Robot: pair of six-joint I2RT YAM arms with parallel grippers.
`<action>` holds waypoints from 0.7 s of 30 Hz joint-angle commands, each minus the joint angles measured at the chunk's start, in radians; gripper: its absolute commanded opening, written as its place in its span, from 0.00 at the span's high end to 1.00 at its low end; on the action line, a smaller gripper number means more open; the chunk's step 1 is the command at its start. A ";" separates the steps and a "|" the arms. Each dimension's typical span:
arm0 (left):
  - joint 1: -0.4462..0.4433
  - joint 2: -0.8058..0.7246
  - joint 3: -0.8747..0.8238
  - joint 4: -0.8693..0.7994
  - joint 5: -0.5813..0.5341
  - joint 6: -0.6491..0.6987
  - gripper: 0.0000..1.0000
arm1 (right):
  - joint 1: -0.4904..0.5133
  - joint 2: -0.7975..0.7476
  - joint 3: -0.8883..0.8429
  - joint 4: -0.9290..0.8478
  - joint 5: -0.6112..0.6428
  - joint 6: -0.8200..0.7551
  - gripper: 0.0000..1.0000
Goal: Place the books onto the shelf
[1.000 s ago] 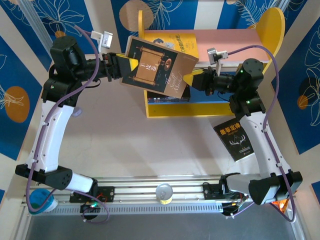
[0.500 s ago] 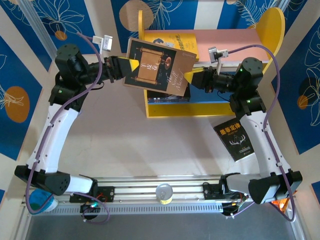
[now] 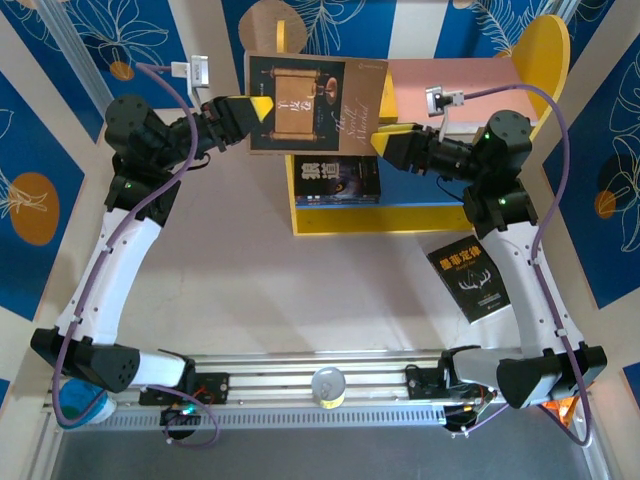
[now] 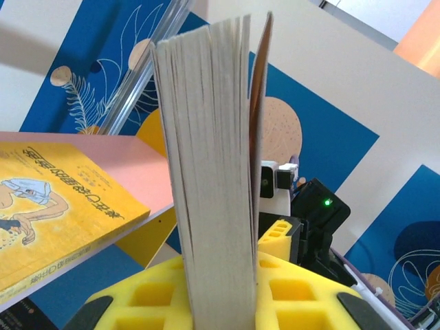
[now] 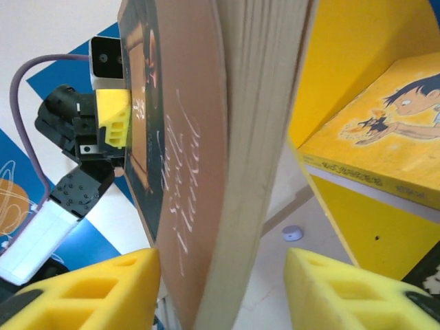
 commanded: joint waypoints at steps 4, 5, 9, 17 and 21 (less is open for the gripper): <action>-0.012 0.000 0.042 0.159 -0.025 -0.057 1.00 | -0.019 0.013 0.074 -0.021 0.017 0.043 0.41; -0.014 0.001 0.042 0.166 -0.025 -0.059 1.00 | -0.019 0.017 0.076 -0.015 0.016 0.048 0.40; -0.022 0.008 0.038 0.202 -0.028 -0.078 1.00 | -0.019 0.027 0.085 0.008 0.007 0.071 0.38; -0.057 0.044 0.061 0.219 -0.033 -0.085 1.00 | -0.019 0.062 0.132 0.032 -0.008 0.108 0.38; -0.074 0.050 0.057 0.212 -0.048 -0.069 1.00 | -0.019 0.072 0.140 0.041 -0.011 0.119 0.42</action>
